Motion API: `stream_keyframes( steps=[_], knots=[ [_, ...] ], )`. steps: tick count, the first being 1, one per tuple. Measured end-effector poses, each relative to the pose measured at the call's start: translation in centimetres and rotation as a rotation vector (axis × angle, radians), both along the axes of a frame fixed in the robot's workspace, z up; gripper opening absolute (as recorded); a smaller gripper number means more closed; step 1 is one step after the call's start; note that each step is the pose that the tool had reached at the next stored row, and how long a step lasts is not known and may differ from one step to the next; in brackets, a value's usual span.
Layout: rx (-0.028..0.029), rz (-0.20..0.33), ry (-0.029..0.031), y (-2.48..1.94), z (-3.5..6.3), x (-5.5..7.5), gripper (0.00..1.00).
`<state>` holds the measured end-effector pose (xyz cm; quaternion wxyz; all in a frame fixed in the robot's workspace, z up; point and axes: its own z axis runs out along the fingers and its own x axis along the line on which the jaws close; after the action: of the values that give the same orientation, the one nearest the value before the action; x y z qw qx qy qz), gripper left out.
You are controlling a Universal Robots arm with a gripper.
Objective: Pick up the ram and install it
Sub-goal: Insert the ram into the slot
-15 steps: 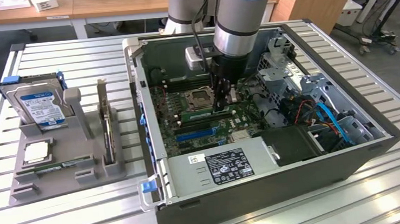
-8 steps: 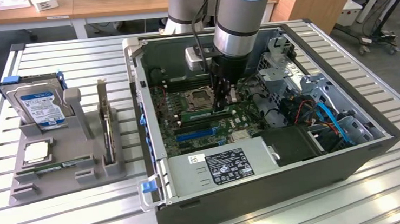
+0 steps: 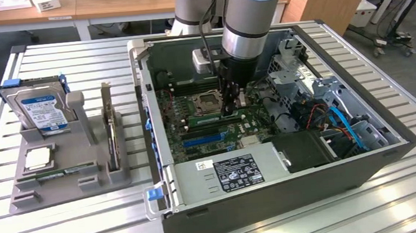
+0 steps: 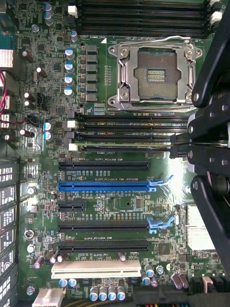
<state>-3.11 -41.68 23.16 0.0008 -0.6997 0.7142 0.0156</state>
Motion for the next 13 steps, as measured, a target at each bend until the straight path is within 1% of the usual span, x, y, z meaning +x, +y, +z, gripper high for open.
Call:
stream_keyframes(
  steps=[13],
  knots=[
    [0.0000, 0.011, 0.0000, -0.01, 0.00, 0.00, 0.11]
  ],
)
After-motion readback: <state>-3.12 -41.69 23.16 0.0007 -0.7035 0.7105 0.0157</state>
